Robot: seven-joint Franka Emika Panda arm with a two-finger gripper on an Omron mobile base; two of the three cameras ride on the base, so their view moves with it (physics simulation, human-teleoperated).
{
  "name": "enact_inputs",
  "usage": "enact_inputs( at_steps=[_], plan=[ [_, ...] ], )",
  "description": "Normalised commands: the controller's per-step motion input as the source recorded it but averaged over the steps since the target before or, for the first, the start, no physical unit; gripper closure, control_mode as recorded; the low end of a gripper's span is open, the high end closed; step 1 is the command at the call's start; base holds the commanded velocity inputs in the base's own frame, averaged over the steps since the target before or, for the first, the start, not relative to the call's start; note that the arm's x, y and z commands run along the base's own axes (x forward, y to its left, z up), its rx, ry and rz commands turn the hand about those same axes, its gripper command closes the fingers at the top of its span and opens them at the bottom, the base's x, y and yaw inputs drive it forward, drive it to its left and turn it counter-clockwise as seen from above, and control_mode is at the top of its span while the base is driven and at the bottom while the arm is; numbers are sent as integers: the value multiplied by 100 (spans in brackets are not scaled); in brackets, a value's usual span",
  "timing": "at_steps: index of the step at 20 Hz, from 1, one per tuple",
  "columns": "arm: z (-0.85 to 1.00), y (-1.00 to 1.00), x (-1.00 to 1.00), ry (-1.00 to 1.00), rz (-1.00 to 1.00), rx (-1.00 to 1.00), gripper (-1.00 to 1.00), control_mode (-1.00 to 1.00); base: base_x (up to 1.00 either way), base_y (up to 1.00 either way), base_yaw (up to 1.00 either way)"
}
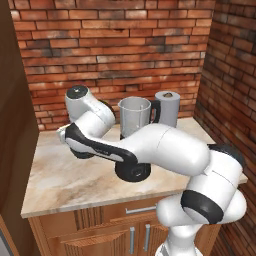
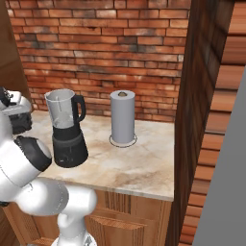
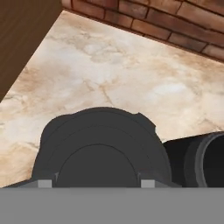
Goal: Open the blender lid, put the tangerine in the blender, close the lid, and start the blender.
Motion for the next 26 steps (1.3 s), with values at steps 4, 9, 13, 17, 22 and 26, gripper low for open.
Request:
enact_inputs(
  at_steps=[4, 9, 13, 17, 22, 26],
  plan=[
    [89, -34, 0, -10, 0, 0, 100, -100, 0, 0, 0],
    [99, -36, 0, -9, 0, 0, 100, -100, 0, 0, 0],
    [98, -34, 0, -8, 0, 0, 100, -100, 0, 0, 0],
    [82, -39, 0, -10, 0, 0, 100, -100, 0, 0, 0],
    [55, -50, 0, -11, 0, 0, 100, -100, 0, 0, 0],
    [9, -58, 0, -3, 5, 0, 100, -100, 0, 0, 0]
  ],
)
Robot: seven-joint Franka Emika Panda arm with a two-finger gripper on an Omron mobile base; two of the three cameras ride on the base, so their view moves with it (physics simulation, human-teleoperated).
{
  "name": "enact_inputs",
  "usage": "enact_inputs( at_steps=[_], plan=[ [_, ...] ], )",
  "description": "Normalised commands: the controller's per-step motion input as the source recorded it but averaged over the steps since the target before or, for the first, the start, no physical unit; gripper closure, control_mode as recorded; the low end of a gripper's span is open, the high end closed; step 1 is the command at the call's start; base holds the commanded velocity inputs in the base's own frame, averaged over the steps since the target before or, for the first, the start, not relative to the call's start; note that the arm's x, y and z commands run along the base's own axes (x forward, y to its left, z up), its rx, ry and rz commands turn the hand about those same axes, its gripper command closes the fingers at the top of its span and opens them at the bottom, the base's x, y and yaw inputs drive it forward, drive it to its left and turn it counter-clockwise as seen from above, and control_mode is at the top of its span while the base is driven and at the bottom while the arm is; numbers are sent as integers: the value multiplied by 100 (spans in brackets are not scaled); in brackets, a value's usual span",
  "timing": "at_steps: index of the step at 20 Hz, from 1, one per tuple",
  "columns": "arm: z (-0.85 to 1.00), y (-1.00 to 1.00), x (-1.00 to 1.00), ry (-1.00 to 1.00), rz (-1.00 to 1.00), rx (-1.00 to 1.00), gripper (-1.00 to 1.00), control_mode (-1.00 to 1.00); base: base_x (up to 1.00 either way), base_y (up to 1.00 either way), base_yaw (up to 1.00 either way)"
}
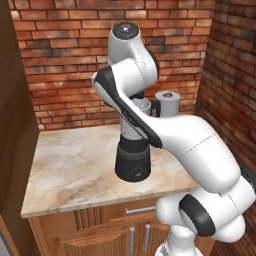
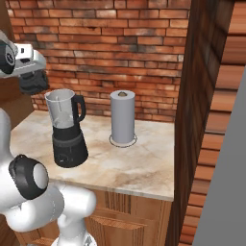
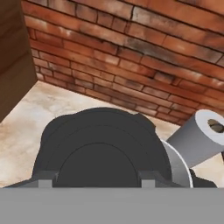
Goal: Open the blender lid, put the tangerine in the blender, close the lid, and start the blender.
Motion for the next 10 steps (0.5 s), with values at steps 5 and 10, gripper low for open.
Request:
enact_inputs(
  at_steps=[5, 10],
  plan=[
    [5, -58, 12, 0, 7, 0, 100, -100, 0, 0, 0],
    [15, -55, 20, 0, 11, 0, 100, -100, 0, 0, 0]
  ],
)
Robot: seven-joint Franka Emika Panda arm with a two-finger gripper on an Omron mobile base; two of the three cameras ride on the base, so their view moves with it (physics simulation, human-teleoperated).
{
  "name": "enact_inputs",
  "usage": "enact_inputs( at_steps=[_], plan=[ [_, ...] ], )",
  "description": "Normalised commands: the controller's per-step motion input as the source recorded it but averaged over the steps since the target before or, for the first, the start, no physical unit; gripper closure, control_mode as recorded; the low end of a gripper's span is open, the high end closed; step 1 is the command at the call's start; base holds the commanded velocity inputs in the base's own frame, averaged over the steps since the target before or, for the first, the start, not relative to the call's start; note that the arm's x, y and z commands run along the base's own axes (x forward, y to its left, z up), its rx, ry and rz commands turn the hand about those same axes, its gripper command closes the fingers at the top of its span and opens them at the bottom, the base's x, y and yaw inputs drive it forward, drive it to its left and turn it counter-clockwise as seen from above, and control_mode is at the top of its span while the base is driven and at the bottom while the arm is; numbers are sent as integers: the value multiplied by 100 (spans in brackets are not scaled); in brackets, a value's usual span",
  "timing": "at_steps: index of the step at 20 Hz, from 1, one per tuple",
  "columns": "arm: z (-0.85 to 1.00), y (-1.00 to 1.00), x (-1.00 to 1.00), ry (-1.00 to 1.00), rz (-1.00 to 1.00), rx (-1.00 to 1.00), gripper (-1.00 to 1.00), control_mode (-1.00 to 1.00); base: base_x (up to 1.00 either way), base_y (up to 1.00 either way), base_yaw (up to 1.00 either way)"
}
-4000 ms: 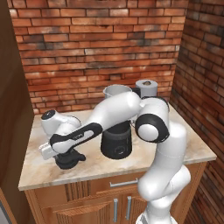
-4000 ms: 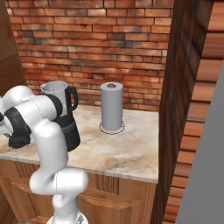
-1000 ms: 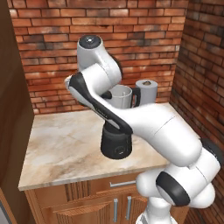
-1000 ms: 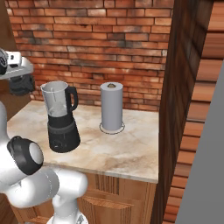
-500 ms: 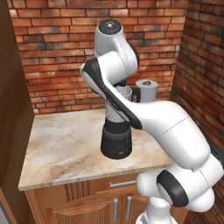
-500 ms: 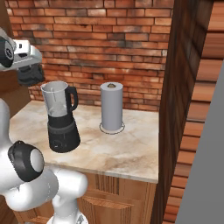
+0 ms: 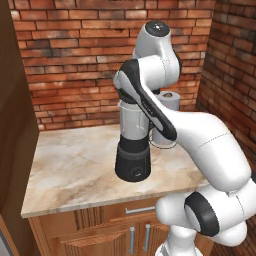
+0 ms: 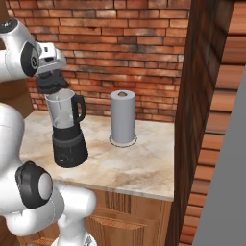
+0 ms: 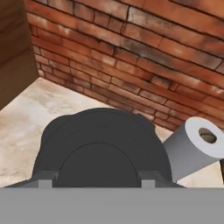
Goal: Open the blender lid, put the tangerine in the blender, close the lid, and start the blender.
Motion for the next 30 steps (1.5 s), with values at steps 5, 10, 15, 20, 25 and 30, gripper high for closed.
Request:
enact_inputs(
  at_steps=[5, 10, 15, 20, 25, 30],
  plan=[
    [0, -27, 30, 5, 9, 0, 100, -100, 0, 0, 0],
    [-2, -3, 37, 19, 1, 0, 100, -100, 0, 0, 0],
    [0, 0, 26, 21, 0, 0, 100, -100, 0, 0, 0],
    [0, 0, 3, 19, 0, 0, 100, -100, 0, 0, 0],
    [-5, 0, 0, 13, 0, 0, 100, -100, 0, 0, 0],
    [-7, 0, 0, 7, 1, 0, 100, -100, 0, 0, 0]
  ],
)
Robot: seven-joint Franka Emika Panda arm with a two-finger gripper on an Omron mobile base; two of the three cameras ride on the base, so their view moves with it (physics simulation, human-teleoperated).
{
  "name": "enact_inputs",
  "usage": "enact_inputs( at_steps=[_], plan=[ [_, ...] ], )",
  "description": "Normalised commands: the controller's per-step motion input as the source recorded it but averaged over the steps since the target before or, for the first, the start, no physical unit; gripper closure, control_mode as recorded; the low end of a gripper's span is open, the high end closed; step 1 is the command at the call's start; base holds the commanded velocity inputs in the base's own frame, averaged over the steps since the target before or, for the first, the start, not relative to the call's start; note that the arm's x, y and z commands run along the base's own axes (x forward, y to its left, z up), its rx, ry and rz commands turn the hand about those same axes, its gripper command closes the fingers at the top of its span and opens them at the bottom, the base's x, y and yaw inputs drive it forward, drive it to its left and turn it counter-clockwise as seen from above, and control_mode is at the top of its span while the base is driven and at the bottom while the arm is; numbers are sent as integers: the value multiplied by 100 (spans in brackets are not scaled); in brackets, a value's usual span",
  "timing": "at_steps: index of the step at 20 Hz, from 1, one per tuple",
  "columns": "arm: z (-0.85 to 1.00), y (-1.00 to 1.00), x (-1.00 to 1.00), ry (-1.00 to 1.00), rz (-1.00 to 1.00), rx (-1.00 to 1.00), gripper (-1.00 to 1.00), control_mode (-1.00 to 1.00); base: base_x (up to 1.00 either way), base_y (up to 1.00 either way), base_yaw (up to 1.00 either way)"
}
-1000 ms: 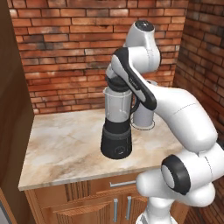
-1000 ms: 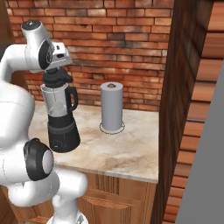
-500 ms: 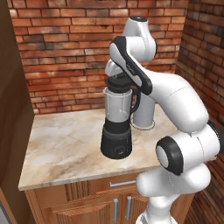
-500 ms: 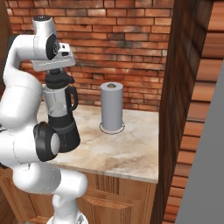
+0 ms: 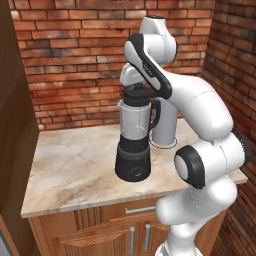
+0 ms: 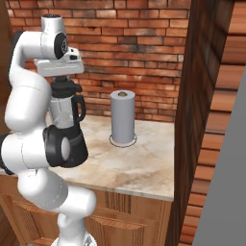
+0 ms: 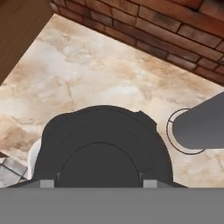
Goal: Open the blender lid, put the tangerine in the blender, close the lid, and start the blender.
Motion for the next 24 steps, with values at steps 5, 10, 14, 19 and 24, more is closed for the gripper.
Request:
enact_inputs(
  at_steps=[5, 10, 14, 19, 24],
  plan=[
    [-12, 8, 0, 1, 4, 0, 100, -100, 0, 0, 0],
    [-8, 22, -1, 0, 10, 0, 100, -100, 0, 0, 0],
    [-7, 30, -17, 0, 15, 0, 100, -100, 0, 0, 0],
    [-5, 29, -15, 0, 16, 0, 100, -100, 0, 0, 0],
    [-7, 14, -10, 0, 16, 0, 100, -100, 0, 0, 0]
  ],
)
